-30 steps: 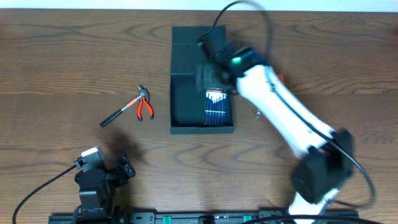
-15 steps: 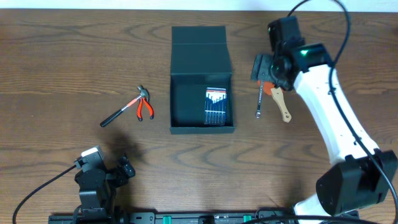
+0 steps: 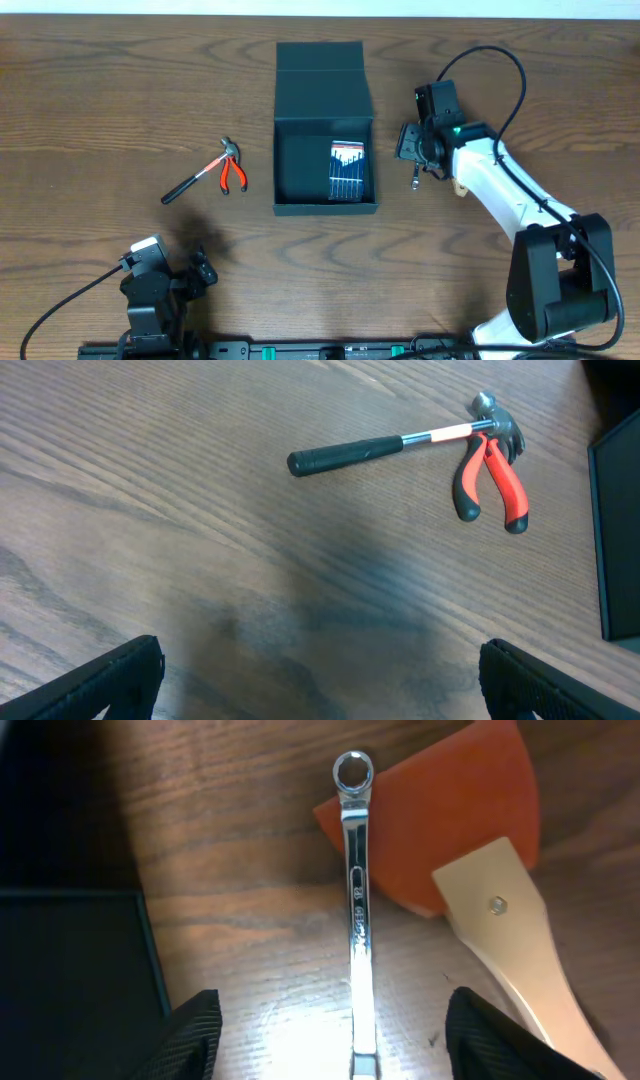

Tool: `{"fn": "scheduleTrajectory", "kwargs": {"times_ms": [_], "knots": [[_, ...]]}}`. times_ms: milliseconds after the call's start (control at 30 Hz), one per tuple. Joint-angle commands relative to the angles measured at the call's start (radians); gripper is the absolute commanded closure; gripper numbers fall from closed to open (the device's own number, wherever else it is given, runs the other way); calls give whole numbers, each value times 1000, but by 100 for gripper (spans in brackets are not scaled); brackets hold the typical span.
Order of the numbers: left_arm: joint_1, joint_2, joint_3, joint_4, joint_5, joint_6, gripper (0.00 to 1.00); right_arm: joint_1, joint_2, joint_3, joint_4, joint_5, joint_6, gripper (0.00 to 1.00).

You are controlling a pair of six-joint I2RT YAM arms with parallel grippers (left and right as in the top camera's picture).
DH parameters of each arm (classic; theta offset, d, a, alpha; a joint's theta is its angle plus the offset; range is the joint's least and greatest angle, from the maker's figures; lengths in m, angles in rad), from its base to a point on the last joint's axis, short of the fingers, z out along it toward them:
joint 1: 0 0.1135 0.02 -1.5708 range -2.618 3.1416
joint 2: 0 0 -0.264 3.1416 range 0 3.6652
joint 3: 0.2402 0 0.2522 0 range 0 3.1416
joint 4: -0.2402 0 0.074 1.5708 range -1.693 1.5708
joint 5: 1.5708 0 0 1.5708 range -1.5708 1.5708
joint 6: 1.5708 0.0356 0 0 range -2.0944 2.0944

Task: Pack container
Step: 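Open the right gripper and move it to the chrome wrench, then lower the right gripper and grasp the chrome wrench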

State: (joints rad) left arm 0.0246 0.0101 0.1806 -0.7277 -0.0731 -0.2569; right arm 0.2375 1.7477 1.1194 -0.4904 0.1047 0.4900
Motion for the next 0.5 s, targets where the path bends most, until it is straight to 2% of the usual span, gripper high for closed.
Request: {"fn": "scheduleTrajectory", "kwargs": {"times_ms": [0,467], "knots": [[5,-6,-16,-3,10,17,1,-3,17,-37,43,5,10,37],[5,-6,-16,-3,10,17,2,-11,113,-47,137,27,10,43]]}}
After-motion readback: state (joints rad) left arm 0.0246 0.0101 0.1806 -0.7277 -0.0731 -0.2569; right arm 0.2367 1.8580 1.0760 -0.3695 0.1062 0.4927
